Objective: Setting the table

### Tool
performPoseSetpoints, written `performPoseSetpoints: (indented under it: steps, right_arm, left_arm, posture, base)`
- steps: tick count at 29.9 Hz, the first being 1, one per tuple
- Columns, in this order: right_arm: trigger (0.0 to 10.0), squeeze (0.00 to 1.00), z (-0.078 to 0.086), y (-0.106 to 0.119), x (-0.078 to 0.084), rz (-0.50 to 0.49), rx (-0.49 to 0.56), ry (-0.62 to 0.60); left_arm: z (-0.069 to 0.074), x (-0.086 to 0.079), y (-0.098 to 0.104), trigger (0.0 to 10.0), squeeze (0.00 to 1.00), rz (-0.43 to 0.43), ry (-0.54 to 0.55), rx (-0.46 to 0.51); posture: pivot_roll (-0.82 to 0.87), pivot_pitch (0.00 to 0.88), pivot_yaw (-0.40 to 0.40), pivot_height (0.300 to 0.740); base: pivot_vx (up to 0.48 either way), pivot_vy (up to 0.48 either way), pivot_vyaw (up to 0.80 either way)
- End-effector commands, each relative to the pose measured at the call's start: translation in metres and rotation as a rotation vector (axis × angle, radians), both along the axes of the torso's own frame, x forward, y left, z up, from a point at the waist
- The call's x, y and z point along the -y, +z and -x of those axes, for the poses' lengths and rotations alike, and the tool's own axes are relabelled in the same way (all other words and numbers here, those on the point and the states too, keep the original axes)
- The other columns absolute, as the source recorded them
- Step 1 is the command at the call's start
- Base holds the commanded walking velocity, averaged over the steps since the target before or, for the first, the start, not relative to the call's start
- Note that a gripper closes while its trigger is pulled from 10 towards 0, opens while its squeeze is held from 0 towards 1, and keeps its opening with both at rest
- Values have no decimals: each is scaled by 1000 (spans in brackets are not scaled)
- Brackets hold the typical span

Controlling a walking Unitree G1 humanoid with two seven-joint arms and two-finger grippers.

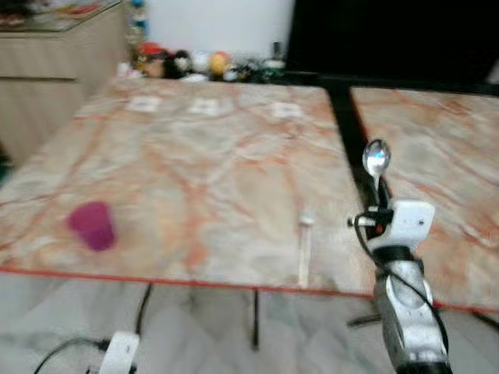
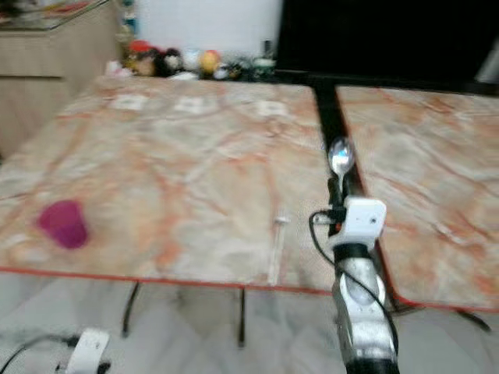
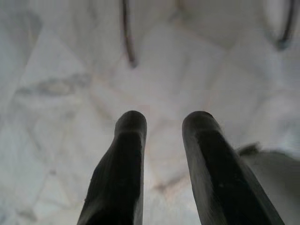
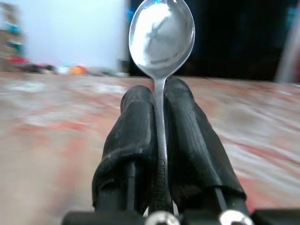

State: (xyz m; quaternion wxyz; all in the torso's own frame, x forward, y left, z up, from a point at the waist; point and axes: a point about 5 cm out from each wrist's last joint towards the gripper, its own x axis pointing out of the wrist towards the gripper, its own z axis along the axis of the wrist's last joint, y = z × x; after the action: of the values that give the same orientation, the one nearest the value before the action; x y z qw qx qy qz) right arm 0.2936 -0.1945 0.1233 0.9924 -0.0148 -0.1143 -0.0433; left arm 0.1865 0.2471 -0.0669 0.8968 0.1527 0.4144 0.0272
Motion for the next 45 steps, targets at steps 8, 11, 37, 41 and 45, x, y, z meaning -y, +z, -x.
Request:
performPoseSetpoints:
  steps: [8, 11, 37, 41, 45]
  right_arm:
    - [10000, 0, -3, 9, 0, -10, 36, -8]
    - [10000, 0, -3, 10, -1, -11, 40, -4]
    - [10000, 0, -2, 8, 9, -20, 21, -51]
    - [10000, 0, -3, 8, 9, -18, 21, -51]
    - [10000, 0, -3, 9, 10, -20, 24, -54]
  left_arm:
    - [8, -1, -4, 10000, 0, -2, 0, -38]
    - [8, -2, -4, 10000, 0, -3, -2, -38]
    - [7, -1, -4, 10000, 0, 0, 4, -32]
    - [6, -1, -3, 10000, 0, 1, 5, -30]
    - [5, 0, -3, 10000, 0, 3, 3, -27]
  posture:
    - [65, 0, -17, 740]
    - [64, 3, -13, 740]
    - [62, 0, -18, 740]
    - [62, 0, -18, 740]
    - [60, 0, -19, 740]
  base:
    - [0, -456, 0]
    - [0, -454, 0]
    - [0, -434, 0]
    - [0, -429, 0]
    - [0, -426, 0]
